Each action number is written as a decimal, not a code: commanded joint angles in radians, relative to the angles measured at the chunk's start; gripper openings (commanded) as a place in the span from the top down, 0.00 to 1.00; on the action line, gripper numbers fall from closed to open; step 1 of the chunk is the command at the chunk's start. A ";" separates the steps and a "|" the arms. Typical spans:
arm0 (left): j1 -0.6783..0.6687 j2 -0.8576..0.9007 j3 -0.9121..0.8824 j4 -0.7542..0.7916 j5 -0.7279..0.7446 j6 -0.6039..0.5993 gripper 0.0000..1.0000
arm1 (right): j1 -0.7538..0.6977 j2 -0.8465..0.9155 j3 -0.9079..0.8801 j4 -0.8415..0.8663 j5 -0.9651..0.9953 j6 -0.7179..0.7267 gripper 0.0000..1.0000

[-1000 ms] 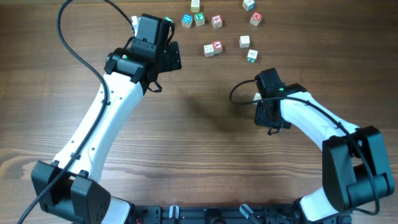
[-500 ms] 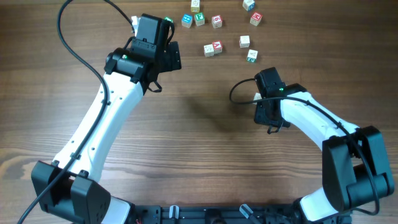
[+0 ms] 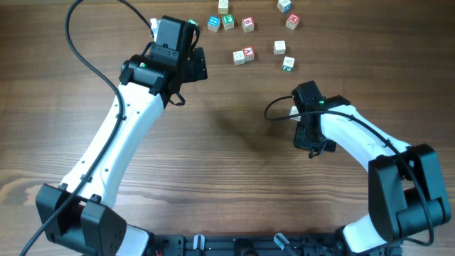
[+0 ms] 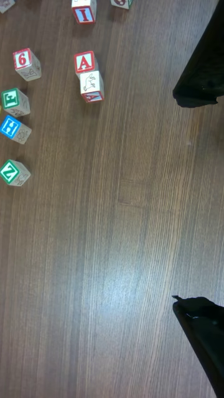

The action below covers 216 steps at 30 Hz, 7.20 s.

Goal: Form a circle

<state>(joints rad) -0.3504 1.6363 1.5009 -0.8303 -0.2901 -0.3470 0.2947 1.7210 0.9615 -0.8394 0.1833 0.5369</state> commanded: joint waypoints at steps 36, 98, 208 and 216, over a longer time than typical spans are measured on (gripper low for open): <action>0.004 0.002 -0.003 0.003 -0.002 -0.009 0.00 | -0.193 -0.078 0.065 0.196 -0.243 0.032 0.96; 0.004 0.002 -0.003 0.003 -0.002 -0.009 0.00 | -0.194 -1.060 0.256 -0.016 -0.114 -0.197 0.00; 0.004 0.002 -0.003 0.003 -0.002 -0.009 0.00 | -0.242 -1.716 -0.956 0.856 -0.395 -0.615 0.00; 0.004 0.002 -0.003 0.003 -0.002 -0.009 0.00 | -0.242 -1.716 -0.956 0.856 -0.395 -0.615 0.00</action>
<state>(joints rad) -0.3504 1.6363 1.5009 -0.8303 -0.2901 -0.3470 0.0597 0.0143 0.0059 0.0139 -0.2024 -0.0700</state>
